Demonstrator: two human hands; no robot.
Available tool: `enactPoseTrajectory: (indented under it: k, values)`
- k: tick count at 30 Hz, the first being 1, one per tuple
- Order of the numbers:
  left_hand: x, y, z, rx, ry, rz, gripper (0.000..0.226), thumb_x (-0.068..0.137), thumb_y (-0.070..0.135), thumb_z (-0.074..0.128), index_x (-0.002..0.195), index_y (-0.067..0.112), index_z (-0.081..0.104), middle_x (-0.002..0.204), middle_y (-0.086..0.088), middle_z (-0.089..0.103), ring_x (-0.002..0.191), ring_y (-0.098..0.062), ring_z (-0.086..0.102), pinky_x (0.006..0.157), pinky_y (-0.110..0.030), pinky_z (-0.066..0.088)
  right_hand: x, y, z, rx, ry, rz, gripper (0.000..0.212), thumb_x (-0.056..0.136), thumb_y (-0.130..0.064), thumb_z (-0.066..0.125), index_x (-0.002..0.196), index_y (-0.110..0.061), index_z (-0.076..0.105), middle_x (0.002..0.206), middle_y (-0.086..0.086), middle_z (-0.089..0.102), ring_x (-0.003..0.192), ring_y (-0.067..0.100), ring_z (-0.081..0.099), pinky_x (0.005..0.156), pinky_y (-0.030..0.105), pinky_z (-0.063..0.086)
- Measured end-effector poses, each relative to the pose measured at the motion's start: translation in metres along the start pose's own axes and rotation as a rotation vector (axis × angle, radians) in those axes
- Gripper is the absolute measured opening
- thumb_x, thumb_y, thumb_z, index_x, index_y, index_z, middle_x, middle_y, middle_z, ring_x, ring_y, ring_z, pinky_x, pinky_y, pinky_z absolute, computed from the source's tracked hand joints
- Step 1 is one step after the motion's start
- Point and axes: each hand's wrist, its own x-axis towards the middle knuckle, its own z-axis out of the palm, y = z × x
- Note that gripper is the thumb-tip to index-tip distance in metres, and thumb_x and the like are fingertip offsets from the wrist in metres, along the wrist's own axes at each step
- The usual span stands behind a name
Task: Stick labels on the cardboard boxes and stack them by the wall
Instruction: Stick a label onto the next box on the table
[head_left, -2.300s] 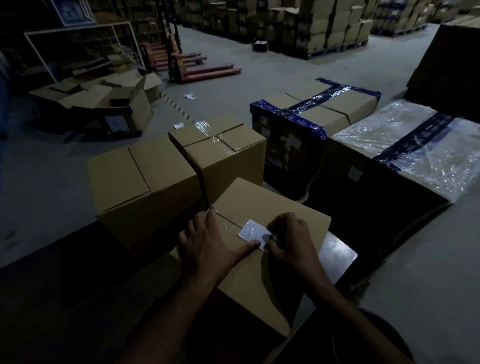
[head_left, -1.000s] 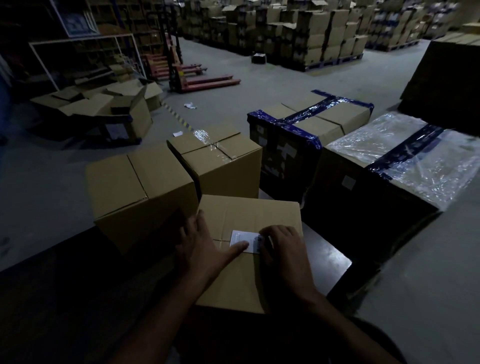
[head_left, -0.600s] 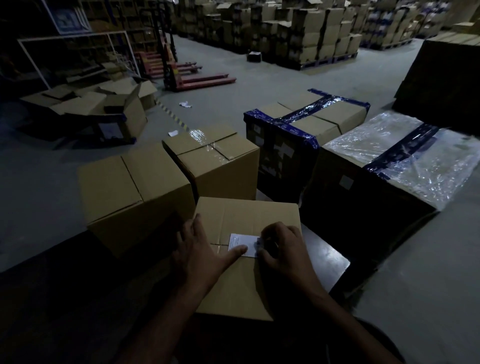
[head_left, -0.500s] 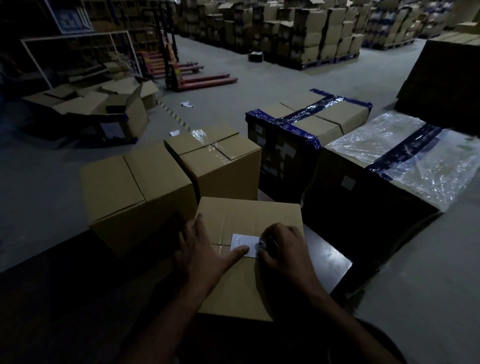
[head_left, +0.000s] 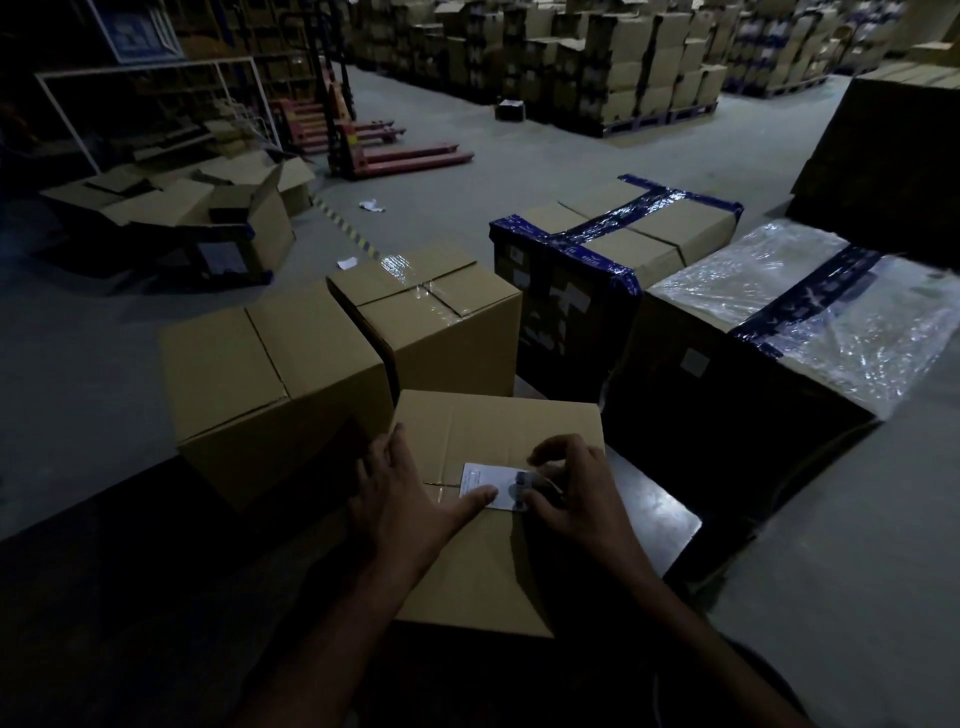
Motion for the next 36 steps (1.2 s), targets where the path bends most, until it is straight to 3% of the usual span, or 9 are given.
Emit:
enactPoseTrajectory:
  k: [5,8,12,16,19,22,27,30,36]
  values:
    - [-0.002,0.0,-0.002,-0.051,-0.001,0.002,0.133,0.055,0.09,0.063,0.157,0.026,0.008,0.162,-0.006,0.016,0.146,-0.028,0.021,0.111,-0.048,0.031,-0.027,0.0,0.008,-0.238,0.164,-0.016,0.023,0.082,-0.024,0.073,0.093,-0.031,0.055,0.094,-0.018,0.05,0.092,0.004,0.039,0.075,0.019,0.031]
    - [0.0,0.002,-0.005,-0.107,-0.009,-0.036,0.121,0.066,0.079,0.068,0.157,0.024,0.012,0.163,-0.007,0.019,0.146,-0.028,0.024,0.113,-0.047,0.028,-0.046,-0.003,0.014,-0.336,0.192,-0.044,0.019,0.082,-0.028,0.07,0.099,-0.028,0.06,0.104,-0.013,0.058,0.096,0.006,0.041,0.08,0.025,0.032]
    - [0.0,0.003,-0.008,-0.185,0.02,-0.071,0.089,0.089,0.047,0.068,0.158,0.023,0.017,0.162,-0.008,0.025,0.146,-0.03,0.027,0.115,-0.048,0.03,-0.044,0.004,0.015,-0.392,0.099,-0.109,0.031,0.086,-0.034,0.061,0.116,-0.024,0.061,0.121,-0.008,0.061,0.11,0.015,0.054,0.088,0.031,0.044]
    - [-0.012,0.0,-0.006,-0.247,0.062,-0.126,0.087,0.09,0.029,0.072,0.158,0.025,0.019,0.158,-0.008,0.024,0.142,-0.032,0.031,0.11,-0.05,0.037,-0.022,0.007,0.002,-0.4,-0.024,-0.191,0.038,0.088,-0.032,0.05,0.119,-0.017,0.066,0.123,-0.002,0.064,0.112,0.021,0.058,0.091,0.036,0.05]
    - [-0.027,-0.005,-0.001,-0.309,0.089,-0.153,0.092,0.085,0.029,0.077,0.157,0.025,0.019,0.153,-0.008,0.023,0.137,-0.031,0.034,0.107,-0.045,0.039,-0.004,0.008,-0.014,-0.377,-0.16,-0.209,0.041,0.091,-0.029,0.046,0.127,-0.018,0.062,0.132,-0.001,0.06,0.123,0.02,0.05,0.103,0.033,0.038]
    - [-0.043,-0.003,0.002,-0.325,0.142,-0.118,0.096,0.081,0.029,0.081,0.156,0.019,0.022,0.154,-0.006,0.019,0.134,-0.028,0.033,0.103,-0.036,0.036,0.009,0.012,-0.023,-0.395,-0.213,-0.223,0.036,0.096,-0.027,0.051,0.13,-0.02,0.061,0.135,-0.002,0.058,0.125,0.018,0.047,0.102,0.027,0.032]
    - [-0.037,0.004,0.001,-0.154,0.188,0.016,0.108,0.073,0.05,0.081,0.156,0.022,0.019,0.163,-0.004,0.01,0.148,-0.029,0.012,0.116,-0.056,0.026,-0.01,0.003,-0.007,-0.265,0.009,-0.137,0.02,0.089,-0.021,0.065,0.109,-0.024,0.066,0.115,-0.006,0.066,0.108,0.018,0.053,0.09,0.032,0.039]
    - [-0.029,0.007,0.005,-0.101,0.077,0.077,0.118,0.067,0.069,0.077,0.156,0.026,0.014,0.163,0.0,0.006,0.151,-0.022,0.003,0.118,-0.056,0.023,-0.021,-0.002,0.001,-0.153,0.098,-0.055,0.018,0.087,-0.02,0.066,0.1,-0.03,0.06,0.104,-0.014,0.06,0.1,0.008,0.049,0.083,0.028,0.039]
    - [-0.03,0.006,0.008,-0.145,0.078,0.082,0.115,0.065,0.066,0.08,0.155,0.024,0.023,0.163,0.0,0.015,0.151,-0.018,0.002,0.117,-0.056,0.022,-0.018,0.0,-0.002,-0.053,0.089,0.085,0.025,0.084,-0.019,0.073,0.096,-0.029,0.054,0.103,-0.009,0.05,0.09,0.001,0.059,0.073,0.008,0.043]
